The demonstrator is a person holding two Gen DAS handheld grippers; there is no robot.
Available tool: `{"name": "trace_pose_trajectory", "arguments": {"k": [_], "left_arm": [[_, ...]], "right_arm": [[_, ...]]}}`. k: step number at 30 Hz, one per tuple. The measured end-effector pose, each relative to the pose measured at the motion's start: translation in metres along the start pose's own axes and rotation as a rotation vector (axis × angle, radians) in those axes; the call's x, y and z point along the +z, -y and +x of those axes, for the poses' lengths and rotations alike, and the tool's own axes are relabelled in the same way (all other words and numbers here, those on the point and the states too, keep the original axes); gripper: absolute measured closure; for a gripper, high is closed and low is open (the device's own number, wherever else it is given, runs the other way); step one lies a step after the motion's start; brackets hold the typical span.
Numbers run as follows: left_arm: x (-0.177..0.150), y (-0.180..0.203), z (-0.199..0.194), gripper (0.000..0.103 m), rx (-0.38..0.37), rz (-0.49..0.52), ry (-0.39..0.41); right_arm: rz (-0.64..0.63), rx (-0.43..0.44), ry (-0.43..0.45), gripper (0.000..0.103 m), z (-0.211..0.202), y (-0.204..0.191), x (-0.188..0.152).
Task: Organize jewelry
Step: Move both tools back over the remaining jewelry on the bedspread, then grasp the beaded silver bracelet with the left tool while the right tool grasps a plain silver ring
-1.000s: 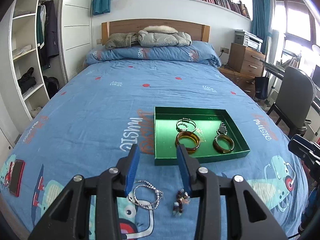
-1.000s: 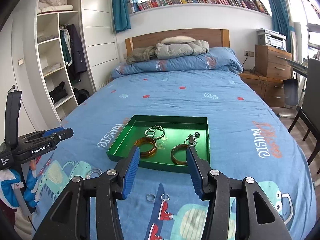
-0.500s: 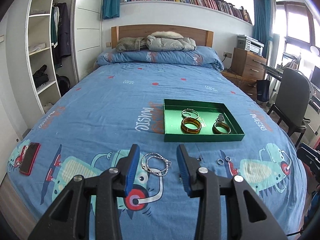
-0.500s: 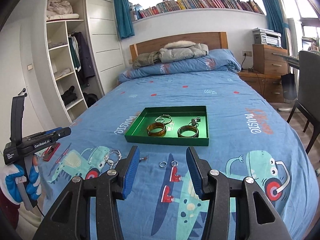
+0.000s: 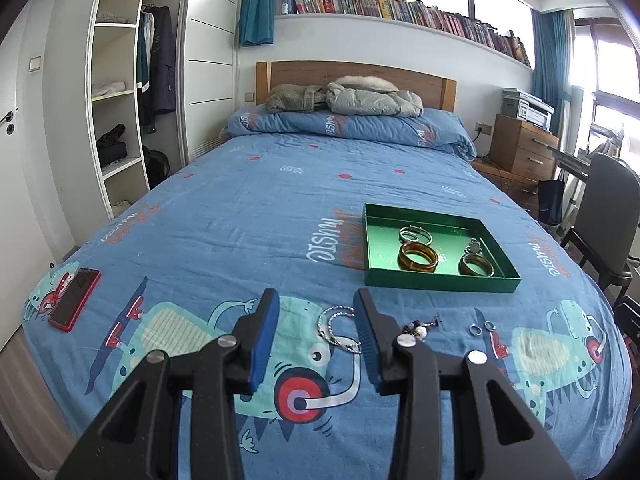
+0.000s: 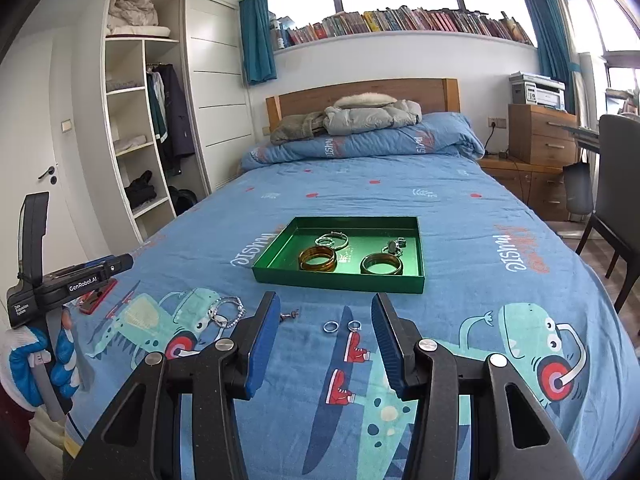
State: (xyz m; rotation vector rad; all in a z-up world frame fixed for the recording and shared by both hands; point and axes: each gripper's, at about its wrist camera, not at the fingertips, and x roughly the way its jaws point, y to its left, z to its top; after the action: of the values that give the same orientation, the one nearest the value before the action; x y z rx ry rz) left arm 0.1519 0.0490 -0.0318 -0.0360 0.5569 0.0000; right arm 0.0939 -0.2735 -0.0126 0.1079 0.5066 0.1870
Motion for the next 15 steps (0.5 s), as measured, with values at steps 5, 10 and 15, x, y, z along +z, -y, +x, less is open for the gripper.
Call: {"name": "trace_pose_trajectory", "arguments": {"k": [5,10,15], "left_arm": [[-0.001,0.001,0.017,0.066,0.006,0.011,-0.002],[-0.013,-0.001,0.049,0.066,0.003,0.000,-0.064],[-0.028,-0.002,0.089,0.066,-0.003,-0.015,-0.146]], "right_arm": [[-0.010,-0.011,0.004,0.056,0.014,-0.005,0.000],[-0.035,-0.005,-0.050,0.056,0.041,-0.010,-0.013],[-0.013,0.014,-0.139,0.056,0.082,-0.006,-0.034]]}}
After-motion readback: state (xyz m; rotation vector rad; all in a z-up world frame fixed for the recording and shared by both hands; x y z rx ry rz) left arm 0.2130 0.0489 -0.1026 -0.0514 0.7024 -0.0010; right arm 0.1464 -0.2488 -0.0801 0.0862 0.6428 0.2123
